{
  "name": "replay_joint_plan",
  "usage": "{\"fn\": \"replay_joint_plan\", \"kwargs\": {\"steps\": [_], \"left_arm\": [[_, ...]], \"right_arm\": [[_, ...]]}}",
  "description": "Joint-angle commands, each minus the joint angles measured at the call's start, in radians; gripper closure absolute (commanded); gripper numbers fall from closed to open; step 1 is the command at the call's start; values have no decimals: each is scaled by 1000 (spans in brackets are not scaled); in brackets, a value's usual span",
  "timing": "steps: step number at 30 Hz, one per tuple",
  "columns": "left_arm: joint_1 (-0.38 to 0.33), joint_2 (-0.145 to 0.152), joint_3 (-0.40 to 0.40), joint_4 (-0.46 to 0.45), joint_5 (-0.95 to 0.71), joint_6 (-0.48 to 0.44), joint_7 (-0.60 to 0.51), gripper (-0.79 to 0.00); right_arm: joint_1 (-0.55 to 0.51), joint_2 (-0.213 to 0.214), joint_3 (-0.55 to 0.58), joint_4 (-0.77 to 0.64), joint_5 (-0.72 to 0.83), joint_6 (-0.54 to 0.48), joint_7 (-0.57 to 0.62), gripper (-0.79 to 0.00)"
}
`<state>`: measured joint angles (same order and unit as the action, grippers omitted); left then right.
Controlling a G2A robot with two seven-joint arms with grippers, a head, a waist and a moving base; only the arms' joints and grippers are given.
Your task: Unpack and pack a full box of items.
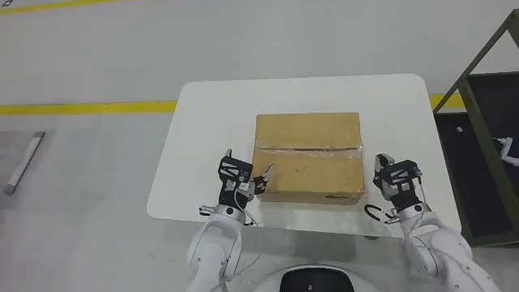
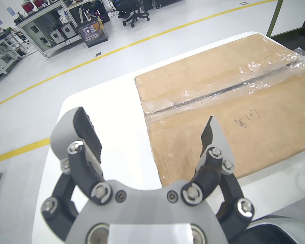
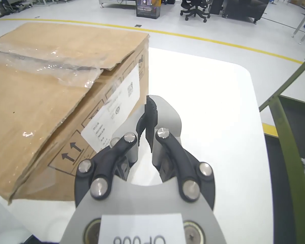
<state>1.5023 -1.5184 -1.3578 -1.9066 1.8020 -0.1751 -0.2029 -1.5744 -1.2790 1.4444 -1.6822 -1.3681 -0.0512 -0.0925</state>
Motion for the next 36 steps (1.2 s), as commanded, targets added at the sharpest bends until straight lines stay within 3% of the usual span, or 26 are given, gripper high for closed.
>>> {"fn": "replay_joint_plan", "kwargs": {"steps": [1, 15, 19, 26, 36], "left_arm": [[0, 0, 0, 0, 0, 0, 0, -785], [2, 18, -28, -3, -21, -43, 62, -785], [-14, 21, -17, -17, -49, -65, 71, -785], [-95, 16, 75, -19, -131, -105, 58, -785], [-193, 10, 247, 82, -125, -198, 68, -785]], "right_arm": [[13, -2, -13, 9, 8, -8, -3, 0], [56, -3, -62, 23, 12, -114, -11, 0], [39, 1, -22, 5, 19, -84, -15, 0], [-68, 17, 129, -91, -10, -29, -14, 0], [-251, 30, 329, -229, 7, -11, 10, 0]]}}
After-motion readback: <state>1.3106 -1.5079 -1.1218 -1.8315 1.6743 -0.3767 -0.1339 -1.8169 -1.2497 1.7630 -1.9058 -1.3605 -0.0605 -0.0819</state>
